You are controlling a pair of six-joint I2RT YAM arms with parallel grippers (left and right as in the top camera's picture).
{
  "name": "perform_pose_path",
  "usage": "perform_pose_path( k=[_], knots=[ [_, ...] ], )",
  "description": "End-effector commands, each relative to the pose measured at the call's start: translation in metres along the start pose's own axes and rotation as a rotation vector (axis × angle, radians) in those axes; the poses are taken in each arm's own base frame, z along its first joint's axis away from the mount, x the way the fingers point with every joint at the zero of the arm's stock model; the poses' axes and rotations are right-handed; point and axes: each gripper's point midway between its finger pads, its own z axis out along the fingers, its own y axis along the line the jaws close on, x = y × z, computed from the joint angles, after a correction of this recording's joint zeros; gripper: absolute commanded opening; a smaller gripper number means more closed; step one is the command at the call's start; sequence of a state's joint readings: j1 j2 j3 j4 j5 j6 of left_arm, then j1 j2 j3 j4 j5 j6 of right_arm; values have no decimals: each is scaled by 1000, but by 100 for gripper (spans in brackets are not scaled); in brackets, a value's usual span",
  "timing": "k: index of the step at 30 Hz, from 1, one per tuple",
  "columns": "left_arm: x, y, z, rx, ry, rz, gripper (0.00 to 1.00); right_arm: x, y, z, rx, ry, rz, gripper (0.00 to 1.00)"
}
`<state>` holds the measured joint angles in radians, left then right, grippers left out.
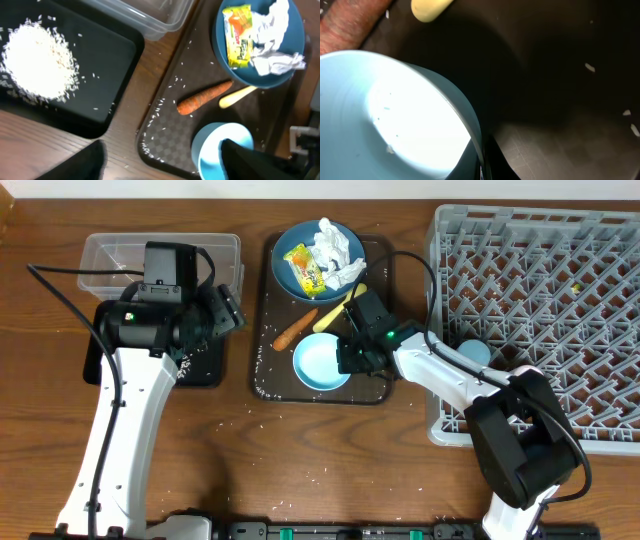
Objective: Sort waste into correct bins and load items into the dishwasher rack
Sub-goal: 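Hand the bowl from the left gripper to the right gripper, then place the bowl into the rack with the right gripper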
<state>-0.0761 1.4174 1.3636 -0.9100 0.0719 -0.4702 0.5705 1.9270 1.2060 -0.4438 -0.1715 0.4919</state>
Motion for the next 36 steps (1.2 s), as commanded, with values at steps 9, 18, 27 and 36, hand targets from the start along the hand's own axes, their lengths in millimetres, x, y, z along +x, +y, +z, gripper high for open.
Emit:
perform_pose_path(
  k=[9, 18, 27, 36],
  knots=[
    [4, 5, 5, -18, 15, -2, 89, -95, -15, -138, 31, -342, 6, 1],
    [4, 5, 5, -18, 15, -2, 93, -141, -151, -314, 765, -920, 319, 1],
    [4, 5, 5, -18, 15, -2, 93, -159, -226, -325, 1222, -881, 265, 1],
    [4, 5, 5, -18, 15, -2, 94, -161, -274, -281, 1552, -613, 127, 1]
  ],
)
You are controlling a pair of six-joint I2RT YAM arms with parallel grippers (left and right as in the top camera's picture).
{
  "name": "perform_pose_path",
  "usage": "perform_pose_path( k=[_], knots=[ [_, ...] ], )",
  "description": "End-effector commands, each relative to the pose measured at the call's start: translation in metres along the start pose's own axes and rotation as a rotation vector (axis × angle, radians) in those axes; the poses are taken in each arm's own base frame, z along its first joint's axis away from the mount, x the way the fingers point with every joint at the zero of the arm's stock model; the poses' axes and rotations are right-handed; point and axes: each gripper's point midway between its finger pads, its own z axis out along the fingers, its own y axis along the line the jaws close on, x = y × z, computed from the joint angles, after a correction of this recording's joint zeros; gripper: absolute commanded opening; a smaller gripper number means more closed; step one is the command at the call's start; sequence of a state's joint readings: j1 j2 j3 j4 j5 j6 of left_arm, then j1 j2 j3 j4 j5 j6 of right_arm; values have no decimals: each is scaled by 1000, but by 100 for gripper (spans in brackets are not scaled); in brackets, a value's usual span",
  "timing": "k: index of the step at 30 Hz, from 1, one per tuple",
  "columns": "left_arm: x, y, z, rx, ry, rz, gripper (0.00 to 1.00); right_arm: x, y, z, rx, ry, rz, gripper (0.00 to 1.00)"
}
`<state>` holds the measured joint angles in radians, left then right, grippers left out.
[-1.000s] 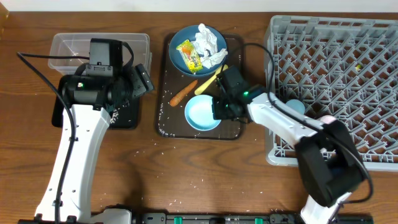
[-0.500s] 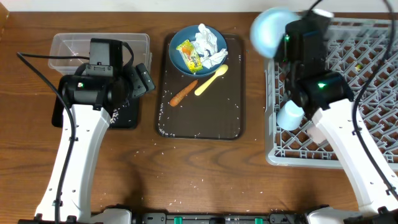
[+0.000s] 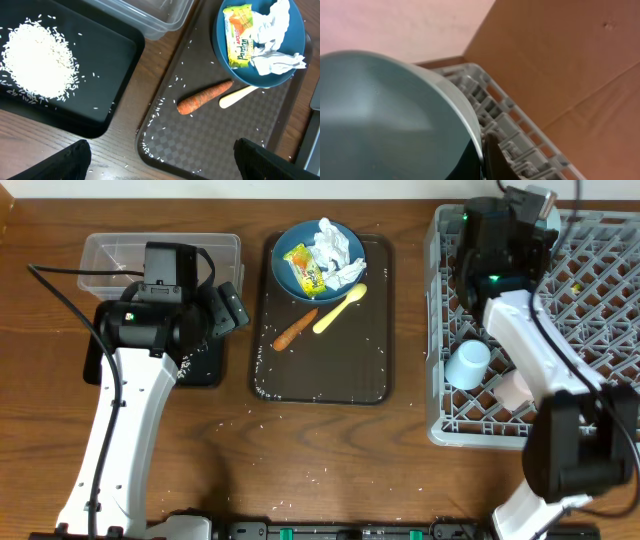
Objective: Sort waste into correct bins and load items into the dishwasher rack
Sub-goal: 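Place the bowl into the rack with the right gripper, then move the right gripper back over the blue plate on the brown tray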
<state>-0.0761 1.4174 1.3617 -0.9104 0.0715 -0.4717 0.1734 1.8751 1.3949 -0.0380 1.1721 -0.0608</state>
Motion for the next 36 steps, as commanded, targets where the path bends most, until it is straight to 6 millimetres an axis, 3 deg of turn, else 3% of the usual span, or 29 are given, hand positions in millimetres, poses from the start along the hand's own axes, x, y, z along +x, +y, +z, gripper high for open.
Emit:
perform_pose_path(
  k=[1, 11, 17, 27, 30, 34, 36],
  knots=[
    [4, 5, 4, -16, 13, -1, 94, 15, -5, 9, 115, 31, -213, 1],
    [4, 5, 4, -16, 13, -1, 95, 59, 25, 20, 103, 94, -406, 1],
    [4, 5, 4, -16, 13, -1, 95, 64, 28, 17, 95, 102, -445, 1],
    [4, 5, 4, -16, 13, -1, 95, 68, 50, -13, 25, 75, -543, 3],
    [4, 5, 4, -16, 13, -1, 95, 67, 62, -25, -18, 55, -556, 19],
    [4, 5, 4, -16, 13, -1, 95, 72, 76, -37, -86, 45, -592, 49],
    [4, 5, 4, -16, 13, -1, 95, 72, 79, -41, -97, 40, -561, 70]
  ],
)
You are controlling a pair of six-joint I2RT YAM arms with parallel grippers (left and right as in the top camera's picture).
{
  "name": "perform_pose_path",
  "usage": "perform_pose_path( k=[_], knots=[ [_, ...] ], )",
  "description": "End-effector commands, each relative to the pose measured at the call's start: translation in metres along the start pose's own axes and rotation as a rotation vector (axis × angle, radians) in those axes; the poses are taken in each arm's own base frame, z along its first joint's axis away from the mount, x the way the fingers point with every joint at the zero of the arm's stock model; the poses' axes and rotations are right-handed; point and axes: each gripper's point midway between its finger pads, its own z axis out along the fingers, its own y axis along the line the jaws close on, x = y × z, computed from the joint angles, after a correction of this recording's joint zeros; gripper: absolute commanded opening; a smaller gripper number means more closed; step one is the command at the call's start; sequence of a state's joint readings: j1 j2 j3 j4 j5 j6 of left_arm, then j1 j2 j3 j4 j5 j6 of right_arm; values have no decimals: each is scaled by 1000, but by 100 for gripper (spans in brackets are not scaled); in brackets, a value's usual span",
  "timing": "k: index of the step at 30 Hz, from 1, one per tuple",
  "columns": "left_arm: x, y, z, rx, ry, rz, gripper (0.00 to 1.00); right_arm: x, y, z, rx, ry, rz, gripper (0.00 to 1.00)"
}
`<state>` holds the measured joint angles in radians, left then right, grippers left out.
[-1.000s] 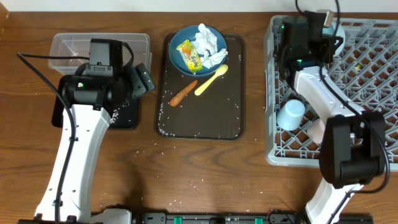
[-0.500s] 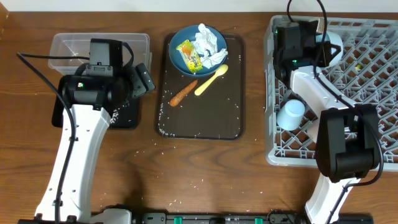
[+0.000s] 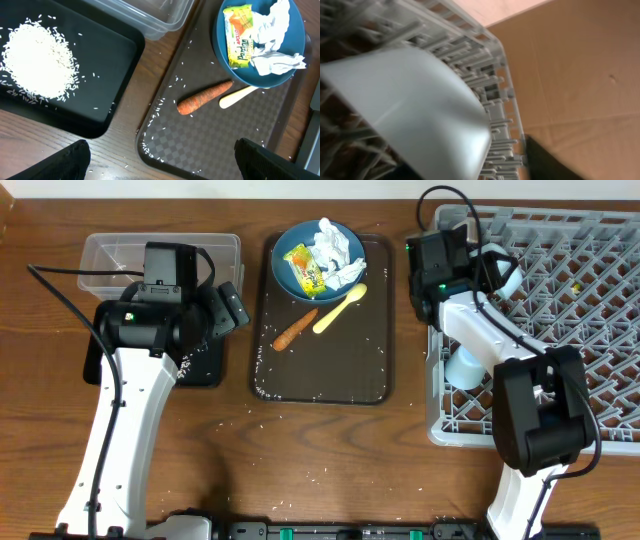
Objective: Sort waste into correct bins and load items into the dishwasher rack
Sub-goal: 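Move the right gripper back over the blue plate on the brown tray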
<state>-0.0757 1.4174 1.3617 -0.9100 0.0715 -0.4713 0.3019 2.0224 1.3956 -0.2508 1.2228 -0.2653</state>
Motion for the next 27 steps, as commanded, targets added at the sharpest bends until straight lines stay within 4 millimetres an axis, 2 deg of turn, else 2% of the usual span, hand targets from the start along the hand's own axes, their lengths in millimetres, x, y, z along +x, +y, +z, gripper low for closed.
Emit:
perform_pose_path(
  k=[1, 4, 7, 10, 14, 17, 21, 23, 25, 27],
  knots=[
    [4, 5, 4, -16, 13, -1, 95, -2, 16, -8, -39, -21, 32, 75],
    [4, 5, 4, -16, 13, -1, 95, -6, 17, -15, -49, -37, 54, 88],
    [4, 5, 4, -16, 13, -1, 95, -14, 19, -23, -102, -65, 69, 96],
    [4, 5, 4, -16, 13, -1, 95, -24, 14, -33, -180, -99, 127, 99],
    [4, 5, 4, -16, 13, -1, 95, -43, 9, -61, -417, -172, 226, 99],
    [4, 5, 4, -16, 13, -1, 95, -59, 12, -102, -711, -249, 291, 99],
    [4, 5, 4, -16, 13, -1, 95, -76, 6, -177, -1142, -370, 355, 99],
    [4, 5, 4, -16, 13, -1, 95, -79, 3, -207, -1310, -382, 400, 99],
    [4, 5, 4, -16, 13, -1, 95, -82, 3, -228, -1440, -368, 448, 99],
    [4, 5, 4, -16, 13, -1, 95, -84, 7, -237, -1514, -337, 486, 99]
  ],
)
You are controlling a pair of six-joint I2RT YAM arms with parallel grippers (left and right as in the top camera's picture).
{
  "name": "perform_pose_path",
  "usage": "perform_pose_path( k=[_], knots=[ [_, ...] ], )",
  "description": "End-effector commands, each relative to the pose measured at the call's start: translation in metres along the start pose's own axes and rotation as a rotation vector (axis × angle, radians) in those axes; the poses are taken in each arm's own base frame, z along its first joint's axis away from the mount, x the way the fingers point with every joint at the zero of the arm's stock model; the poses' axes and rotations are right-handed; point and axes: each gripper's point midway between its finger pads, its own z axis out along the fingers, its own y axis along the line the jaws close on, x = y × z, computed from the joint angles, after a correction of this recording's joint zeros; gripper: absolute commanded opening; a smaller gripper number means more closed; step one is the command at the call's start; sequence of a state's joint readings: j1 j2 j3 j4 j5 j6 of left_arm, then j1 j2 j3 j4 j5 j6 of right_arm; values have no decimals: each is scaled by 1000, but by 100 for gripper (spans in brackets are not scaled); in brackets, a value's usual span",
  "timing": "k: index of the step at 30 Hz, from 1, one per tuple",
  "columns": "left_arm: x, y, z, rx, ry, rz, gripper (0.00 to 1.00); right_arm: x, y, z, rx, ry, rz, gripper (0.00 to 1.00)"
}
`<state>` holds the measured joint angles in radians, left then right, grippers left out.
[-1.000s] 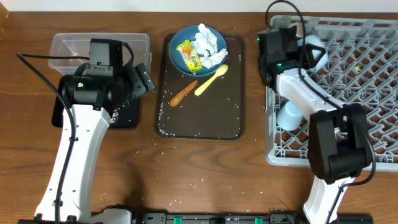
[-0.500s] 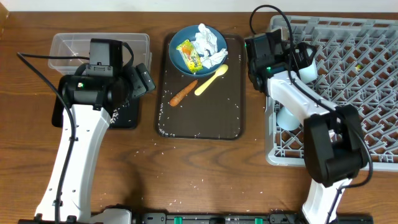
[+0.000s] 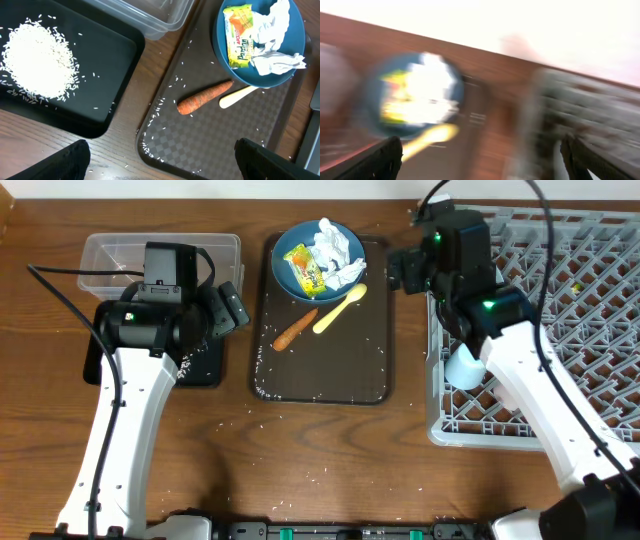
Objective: Sort waste into correct bins and load items into the dishwasher rack
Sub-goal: 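Move the right gripper back over the blue plate on the brown tray, then reach the left gripper to the blue plate and grasp the wrapper and paper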
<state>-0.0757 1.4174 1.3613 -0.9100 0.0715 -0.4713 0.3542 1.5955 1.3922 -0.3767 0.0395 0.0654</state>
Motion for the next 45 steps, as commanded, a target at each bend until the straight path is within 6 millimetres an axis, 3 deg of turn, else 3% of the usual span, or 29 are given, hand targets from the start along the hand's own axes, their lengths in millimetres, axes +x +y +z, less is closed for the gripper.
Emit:
perform_pose_path(
  k=[1, 5, 8, 12, 15, 19, 24, 28, 35, 40, 45],
  knots=[
    [4, 5, 4, -16, 13, -1, 95, 10, 54, 2, -287, 61, 152, 99],
    [4, 5, 4, -16, 13, -1, 95, 19, 59, 13, -283, 92, 192, 90],
    [4, 5, 4, -16, 13, -1, 95, 29, 64, 26, -270, 121, 237, 78],
    [4, 5, 4, -16, 13, -1, 95, 52, 50, 58, -69, 152, 434, 73],
    [4, 5, 4, -16, 13, -1, 95, 63, 50, 80, -5, 140, 481, 70],
    [4, 5, 4, -16, 13, -1, 95, 72, 64, 111, -30, 114, 482, 69],
    [4, 5, 4, -16, 13, -1, 95, 63, 80, 130, -86, 27, 330, 66],
    [4, 5, 4, -16, 13, -1, 95, 66, 84, 128, -87, 48, 180, 70],
    [4, 5, 4, -16, 13, -1, 95, 81, 86, 109, -93, 210, 133, 78],
    [4, 5, 4, -16, 13, -1, 95, 68, 84, 86, -104, 212, 137, 81],
    [-1, 2, 4, -4, -5, -27, 95, 57, 62, 55, -71, 228, 159, 83]
  ],
)
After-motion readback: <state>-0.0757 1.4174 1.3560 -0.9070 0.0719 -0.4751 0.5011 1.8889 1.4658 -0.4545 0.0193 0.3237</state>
